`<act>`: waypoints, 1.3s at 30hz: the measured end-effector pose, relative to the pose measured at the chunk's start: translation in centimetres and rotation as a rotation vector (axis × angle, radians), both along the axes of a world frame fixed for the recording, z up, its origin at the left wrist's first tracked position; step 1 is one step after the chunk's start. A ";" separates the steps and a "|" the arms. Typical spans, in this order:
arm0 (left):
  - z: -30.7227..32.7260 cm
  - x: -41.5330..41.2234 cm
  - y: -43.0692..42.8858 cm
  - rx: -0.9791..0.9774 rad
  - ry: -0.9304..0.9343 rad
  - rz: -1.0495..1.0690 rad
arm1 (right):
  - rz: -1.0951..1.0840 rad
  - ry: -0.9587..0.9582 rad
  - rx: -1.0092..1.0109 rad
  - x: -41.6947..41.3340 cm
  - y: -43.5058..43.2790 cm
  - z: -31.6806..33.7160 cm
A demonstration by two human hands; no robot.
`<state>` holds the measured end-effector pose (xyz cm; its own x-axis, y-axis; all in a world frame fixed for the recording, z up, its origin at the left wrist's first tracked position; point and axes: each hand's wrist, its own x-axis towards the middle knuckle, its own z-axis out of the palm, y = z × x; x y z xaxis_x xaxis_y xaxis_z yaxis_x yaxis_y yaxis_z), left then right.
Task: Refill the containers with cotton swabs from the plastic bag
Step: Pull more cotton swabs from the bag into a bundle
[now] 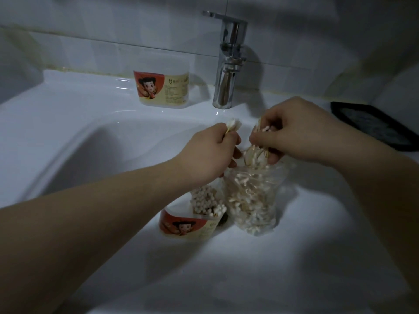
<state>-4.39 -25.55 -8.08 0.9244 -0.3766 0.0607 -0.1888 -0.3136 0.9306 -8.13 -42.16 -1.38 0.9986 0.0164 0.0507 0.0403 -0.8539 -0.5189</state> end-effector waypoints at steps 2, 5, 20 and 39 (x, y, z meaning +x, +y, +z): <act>-0.1 -0.1 -0.1 0.015 -0.006 -0.002 | 0.018 0.071 -0.012 0.0 -0.2 -0.1; -0.2 0.0 -0.1 0.017 -0.006 -0.002 | 0.075 0.168 -0.113 0.1 -0.3 -0.7; -0.4 0.0 -0.3 -0.077 0.036 -0.012 | 0.102 0.213 -0.031 0.0 -0.4 -0.5; 0.2 0.3 -0.1 -0.234 0.147 0.050 | 0.122 0.086 -0.204 -0.1 -0.2 -0.3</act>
